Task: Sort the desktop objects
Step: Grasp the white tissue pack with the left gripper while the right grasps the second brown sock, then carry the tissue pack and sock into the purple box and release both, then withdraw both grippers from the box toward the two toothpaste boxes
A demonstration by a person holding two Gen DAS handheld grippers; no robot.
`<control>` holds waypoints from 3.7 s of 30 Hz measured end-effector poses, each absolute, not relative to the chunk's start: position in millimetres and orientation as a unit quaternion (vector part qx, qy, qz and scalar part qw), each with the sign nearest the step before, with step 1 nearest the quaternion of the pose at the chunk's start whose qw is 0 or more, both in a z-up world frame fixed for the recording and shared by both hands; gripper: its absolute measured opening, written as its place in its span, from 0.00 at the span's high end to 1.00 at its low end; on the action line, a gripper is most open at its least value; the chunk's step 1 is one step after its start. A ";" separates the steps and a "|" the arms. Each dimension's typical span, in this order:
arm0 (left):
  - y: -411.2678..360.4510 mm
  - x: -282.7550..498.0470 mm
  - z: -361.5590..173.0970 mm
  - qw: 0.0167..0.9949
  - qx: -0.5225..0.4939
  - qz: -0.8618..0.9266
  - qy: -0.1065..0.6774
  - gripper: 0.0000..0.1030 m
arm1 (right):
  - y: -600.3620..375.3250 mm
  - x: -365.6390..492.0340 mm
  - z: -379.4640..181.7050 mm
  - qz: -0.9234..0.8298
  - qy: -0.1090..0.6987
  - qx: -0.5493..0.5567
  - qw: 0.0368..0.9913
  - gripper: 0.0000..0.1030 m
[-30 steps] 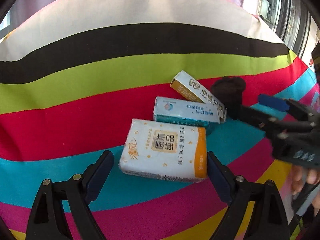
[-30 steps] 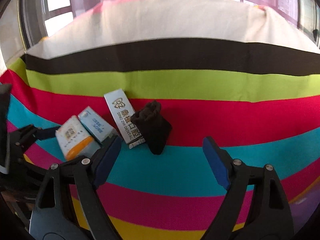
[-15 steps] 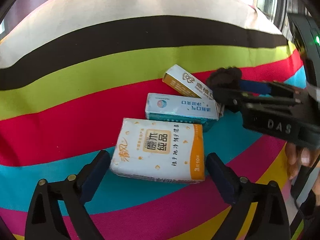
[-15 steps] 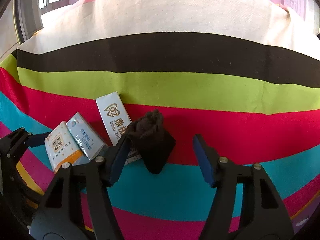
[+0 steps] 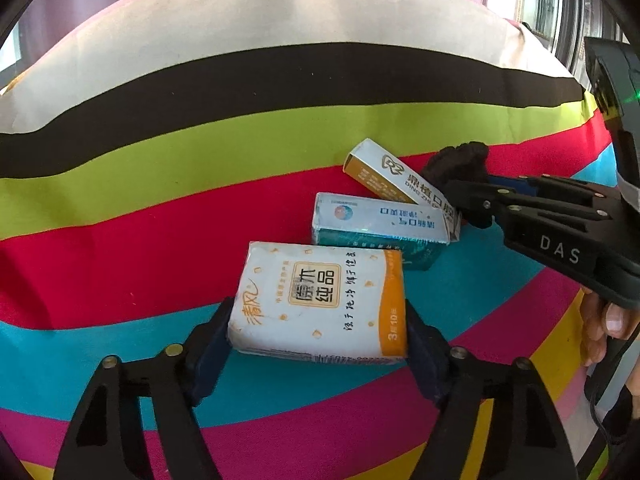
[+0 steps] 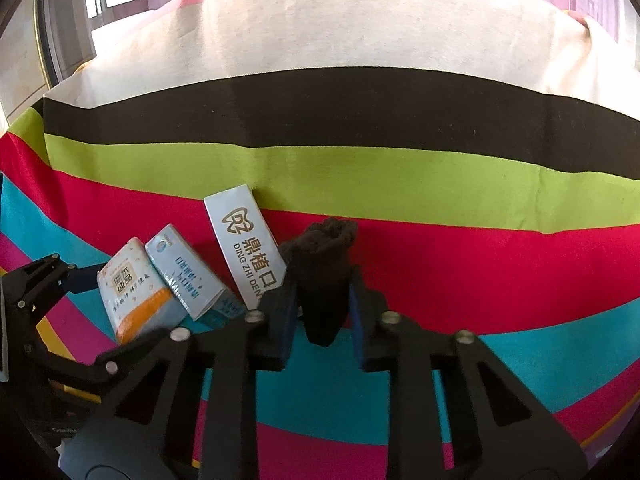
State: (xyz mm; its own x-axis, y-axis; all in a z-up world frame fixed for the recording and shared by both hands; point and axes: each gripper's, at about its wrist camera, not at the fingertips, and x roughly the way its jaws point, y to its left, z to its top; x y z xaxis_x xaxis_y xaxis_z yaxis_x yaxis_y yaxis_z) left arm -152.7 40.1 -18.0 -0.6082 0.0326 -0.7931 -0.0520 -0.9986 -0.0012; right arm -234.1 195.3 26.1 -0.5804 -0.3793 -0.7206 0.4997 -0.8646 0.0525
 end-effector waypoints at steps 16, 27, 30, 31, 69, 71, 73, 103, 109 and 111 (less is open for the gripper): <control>26.8 -112.4 -3.8 -0.007 -0.429 0.903 -0.014 0.26 | 235.1 -166.6 67.0 -0.893 0.046 0.368 0.255 0.80; 77.8 -54.8 63.7 0.021 -0.353 0.935 -0.030 0.26 | 259.7 -97.2 120.6 -0.902 0.021 0.321 0.288 0.80; 100.5 -51.6 78.6 0.037 -0.337 0.940 -0.025 0.26 | 273.0 -78.1 133.8 -0.907 0.016 0.304 0.291 0.80; 106.3 -49.1 78.3 0.041 -0.333 0.942 -0.023 0.26 | 281.1 -71.4 139.9 -0.908 0.012 0.299 0.291 0.80; 337.7 -26.5 126.0 0.261 -0.297 0.916 0.064 0.26 | 515.1 -24.4 161.0 -0.961 -0.047 0.259 0.085 0.79; 344.1 -27.1 126.0 0.275 -0.295 0.913 0.066 0.25 | 516.7 -24.1 161.0 -0.961 -0.049 0.259 0.081 0.77; 351.4 -27.9 124.8 0.286 -0.294 0.909 0.071 0.25 | 518.4 -25.1 160.8 -0.961 -0.052 0.259 0.078 0.76; 300.5 -38.0 146.2 0.336 -0.259 0.887 0.182 0.18 | 474.6 -33.7 172.6 -0.960 -0.020 0.273 0.060 0.28; 255.0 -62.1 153.2 0.302 -0.281 0.894 0.177 0.18 | 438.9 -42.7 179.3 -0.957 -0.002 0.274 0.095 0.21; 233.5 -72.8 154.8 0.282 -0.289 0.900 0.164 0.18 | 424.0 -47.9 181.7 -0.955 0.011 0.276 0.103 0.20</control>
State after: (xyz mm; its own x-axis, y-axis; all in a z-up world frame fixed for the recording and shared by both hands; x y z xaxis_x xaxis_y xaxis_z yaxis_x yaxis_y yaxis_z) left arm -72.8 233.5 154.8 -0.6736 0.4134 -0.6127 -0.6026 -0.7872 0.1312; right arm -47.9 424.0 181.7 -0.8261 -0.1900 -0.5304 0.2026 -0.9786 0.0352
